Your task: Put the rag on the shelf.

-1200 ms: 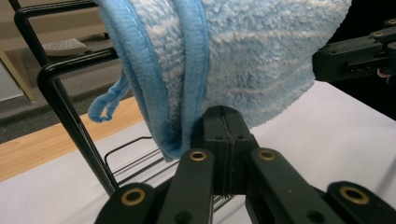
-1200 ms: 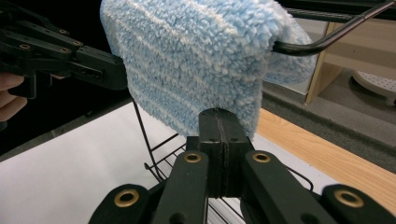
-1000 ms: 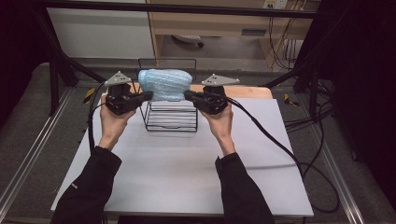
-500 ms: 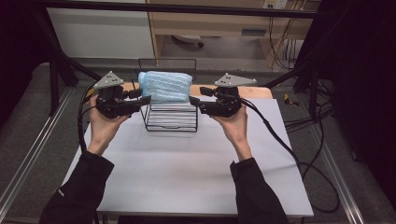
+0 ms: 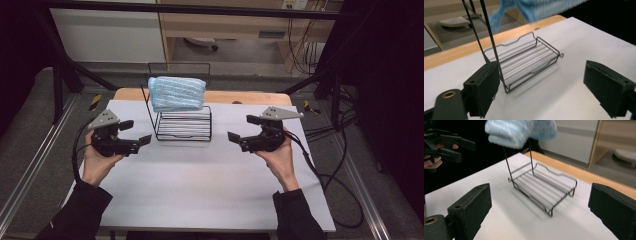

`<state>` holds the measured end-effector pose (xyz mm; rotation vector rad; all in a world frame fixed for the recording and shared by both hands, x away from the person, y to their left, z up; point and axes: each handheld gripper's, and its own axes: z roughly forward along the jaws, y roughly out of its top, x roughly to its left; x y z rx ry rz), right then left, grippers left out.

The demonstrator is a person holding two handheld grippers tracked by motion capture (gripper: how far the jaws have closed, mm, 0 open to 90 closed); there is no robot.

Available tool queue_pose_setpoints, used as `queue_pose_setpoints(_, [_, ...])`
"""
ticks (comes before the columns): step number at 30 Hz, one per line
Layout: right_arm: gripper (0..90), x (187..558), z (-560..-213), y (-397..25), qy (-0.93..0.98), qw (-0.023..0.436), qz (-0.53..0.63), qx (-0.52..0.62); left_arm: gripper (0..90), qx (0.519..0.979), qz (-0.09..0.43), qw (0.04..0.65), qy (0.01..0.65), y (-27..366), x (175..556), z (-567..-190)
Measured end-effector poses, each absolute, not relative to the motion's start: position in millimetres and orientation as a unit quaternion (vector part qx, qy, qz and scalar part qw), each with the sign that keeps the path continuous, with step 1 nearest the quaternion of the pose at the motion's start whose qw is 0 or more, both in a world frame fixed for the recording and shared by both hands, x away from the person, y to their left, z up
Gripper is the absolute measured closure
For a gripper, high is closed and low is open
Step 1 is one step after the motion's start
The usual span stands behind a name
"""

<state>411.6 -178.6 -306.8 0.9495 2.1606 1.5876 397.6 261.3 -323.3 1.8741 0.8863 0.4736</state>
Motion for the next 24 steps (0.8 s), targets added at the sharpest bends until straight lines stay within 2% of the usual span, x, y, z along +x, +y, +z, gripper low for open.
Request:
queue_pose_setpoints(13, [0.7, 379.8, -388.7, -234.7, 0.759, 0.12, 0.521, 0.372, 11.7, 0.791, 0.181, 0.458, 0.364, 273.1, 373.1, -394.7])
queue_pose_setpoints(19, [0.5, 368.7, -416.3, -251.7, 0.768, 0.112, 0.502, 0.382, 12.2, 0.792, 0.176, 0.454, 0.367, 277.6, 367.5, -411.3])
queue_pose_setpoints(24, [0.5, 364.0, -425.6, -257.4, 0.766, 0.112, 0.5, 0.388, 12.5, 0.798, 0.172, 0.447, 0.366, 277.1, 362.6, -421.1])
